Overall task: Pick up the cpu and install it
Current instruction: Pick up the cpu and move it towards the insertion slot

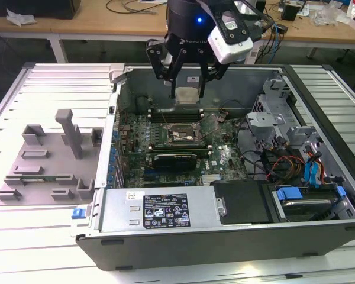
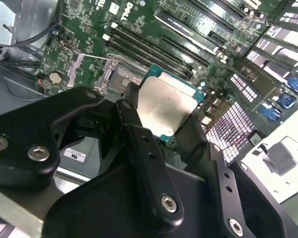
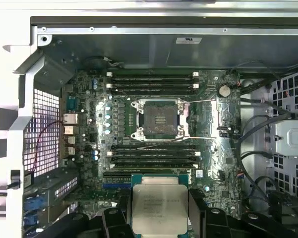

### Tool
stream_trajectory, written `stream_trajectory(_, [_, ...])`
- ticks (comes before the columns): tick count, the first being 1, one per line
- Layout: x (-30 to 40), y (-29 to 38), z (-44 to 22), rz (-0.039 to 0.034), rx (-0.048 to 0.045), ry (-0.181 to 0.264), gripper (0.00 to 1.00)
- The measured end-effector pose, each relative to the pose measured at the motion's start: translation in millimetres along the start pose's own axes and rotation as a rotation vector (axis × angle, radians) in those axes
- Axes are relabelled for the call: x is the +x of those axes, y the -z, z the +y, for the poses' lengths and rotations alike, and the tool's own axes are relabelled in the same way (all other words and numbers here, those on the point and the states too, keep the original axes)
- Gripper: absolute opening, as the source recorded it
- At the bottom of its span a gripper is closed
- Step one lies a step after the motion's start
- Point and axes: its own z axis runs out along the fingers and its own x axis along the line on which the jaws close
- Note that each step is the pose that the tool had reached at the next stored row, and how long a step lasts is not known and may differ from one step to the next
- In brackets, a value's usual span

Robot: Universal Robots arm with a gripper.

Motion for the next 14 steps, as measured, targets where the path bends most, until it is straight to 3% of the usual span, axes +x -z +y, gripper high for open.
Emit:
stream_trajectory(8, [0.0,-8.0,0.4,-0.0167,-0.0002,0.020,0.55])
stream_trajectory(14, [0.1,-16.2,8.0,-0.0175,-0.0003,0.023,0.55])
